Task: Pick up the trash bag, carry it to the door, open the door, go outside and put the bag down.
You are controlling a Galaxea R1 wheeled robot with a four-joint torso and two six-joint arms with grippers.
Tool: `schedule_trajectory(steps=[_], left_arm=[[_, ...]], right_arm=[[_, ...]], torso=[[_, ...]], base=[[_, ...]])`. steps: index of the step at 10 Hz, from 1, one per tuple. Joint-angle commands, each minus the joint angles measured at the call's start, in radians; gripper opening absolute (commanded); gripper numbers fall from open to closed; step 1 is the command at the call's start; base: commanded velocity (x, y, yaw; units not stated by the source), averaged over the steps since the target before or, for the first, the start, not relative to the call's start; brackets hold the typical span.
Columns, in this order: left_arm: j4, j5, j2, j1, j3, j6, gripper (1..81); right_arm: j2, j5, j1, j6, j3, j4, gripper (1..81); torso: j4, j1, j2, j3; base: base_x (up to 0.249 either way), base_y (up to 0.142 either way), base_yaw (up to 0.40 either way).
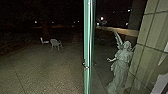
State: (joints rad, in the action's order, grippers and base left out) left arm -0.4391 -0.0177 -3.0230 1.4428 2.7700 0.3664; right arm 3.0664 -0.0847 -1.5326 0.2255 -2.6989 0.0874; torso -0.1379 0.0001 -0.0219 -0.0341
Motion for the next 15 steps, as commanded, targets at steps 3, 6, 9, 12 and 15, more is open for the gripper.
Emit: schedule_trajectory(steps=[3,6,9,12,15], left_arm=[[-0.007,0.058,0.002,-0.055,0.002,0.003,1.0],[-0.007,0.058,0.002,-0.055,0.002,0.002,1.0],[-0.007,0.058,0.002,-0.055,0.002,0.003,1.0],[-0.009,0.058,0.004,-0.055,0.002,0.002,1.0],[-0.009,0.058,0.004,-0.055,0.000,0.002,1.0]], right_arm=[[0.010,0.051,0.048,-0.003,0.007,-0.002,81.1],[0.010,0.051,0.047,-0.003,0.007,-0.002,81.1],[0.010,0.051,0.047,-0.003,0.007,-0.002,81.1],[0.010,0.049,0.047,-0.003,0.007,-0.002,81.1],[0.010,0.049,0.047,-0.003,0.007,-0.002,81.1]], torso=[[0.000,0.000,0.000,0.000],[0.000,0.000,0.000,0.000],[0.000,0.000,0.000,0.000],[0.000,0.000,0.000,0.000],[0.000,0.000,0.000,0.000]], base=[[0.085,0.000,0.000],[0.085,0.000,0.000],[0.085,0.000,0.000],[0.085,0.000,0.000],[0.085,0.000,0.000]])
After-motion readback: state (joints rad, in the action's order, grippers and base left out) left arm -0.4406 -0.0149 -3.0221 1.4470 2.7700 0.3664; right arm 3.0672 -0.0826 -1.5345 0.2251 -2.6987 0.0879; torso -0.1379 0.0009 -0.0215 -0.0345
